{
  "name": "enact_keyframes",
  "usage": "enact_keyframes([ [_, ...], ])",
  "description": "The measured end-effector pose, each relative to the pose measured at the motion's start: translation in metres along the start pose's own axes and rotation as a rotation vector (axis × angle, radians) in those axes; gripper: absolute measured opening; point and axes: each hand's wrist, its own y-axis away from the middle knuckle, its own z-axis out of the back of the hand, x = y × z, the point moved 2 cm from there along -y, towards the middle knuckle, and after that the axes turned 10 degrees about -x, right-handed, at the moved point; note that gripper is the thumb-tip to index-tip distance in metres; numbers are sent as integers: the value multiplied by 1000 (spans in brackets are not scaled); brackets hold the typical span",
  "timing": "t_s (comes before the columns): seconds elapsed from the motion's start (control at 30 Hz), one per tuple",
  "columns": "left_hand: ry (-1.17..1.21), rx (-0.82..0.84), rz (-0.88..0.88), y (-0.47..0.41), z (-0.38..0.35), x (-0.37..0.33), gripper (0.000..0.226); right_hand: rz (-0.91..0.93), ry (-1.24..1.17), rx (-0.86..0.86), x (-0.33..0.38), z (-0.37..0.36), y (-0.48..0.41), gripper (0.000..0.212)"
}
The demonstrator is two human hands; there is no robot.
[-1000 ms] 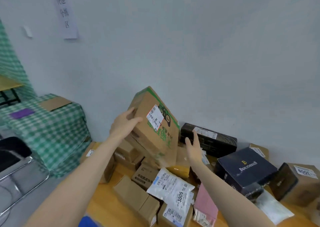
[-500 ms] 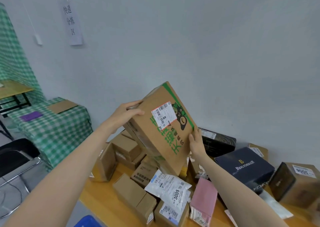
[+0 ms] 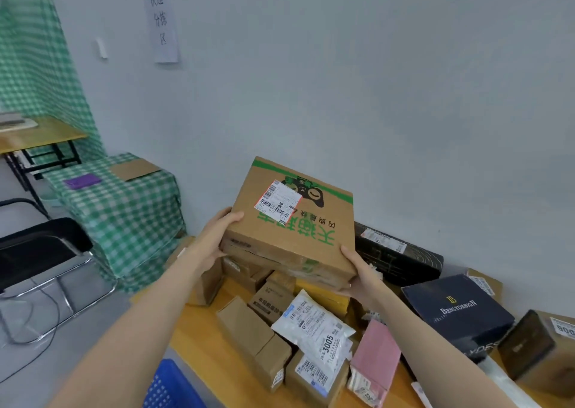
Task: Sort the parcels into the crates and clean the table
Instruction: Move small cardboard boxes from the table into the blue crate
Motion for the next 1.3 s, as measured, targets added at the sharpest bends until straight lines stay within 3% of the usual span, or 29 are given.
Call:
enact_keyframes([
  [0.1, 53, -7, 42, 4, 33, 16, 43, 75, 36, 68, -3, -23, -5, 94],
  [0.4, 150, -245, 60, 47, 189, 51, 31, 44, 119, 284, -49, -175, 9, 64],
  [0.57, 208, -363, 82, 80, 261, 76, 22, 35, 200, 334, -90, -248, 29, 103],
  [0.77, 207, -441, 187, 122, 360, 123, 17, -23, 272, 407, -160, -330, 63, 83],
  [1.03, 151, -505, 348, 154, 456, 210, 18, -175, 404, 377, -273, -382, 99, 33],
  [1.3, 247, -503, 594, 176, 468, 328, 27, -391, 496, 347, -365, -374, 95, 26],
])
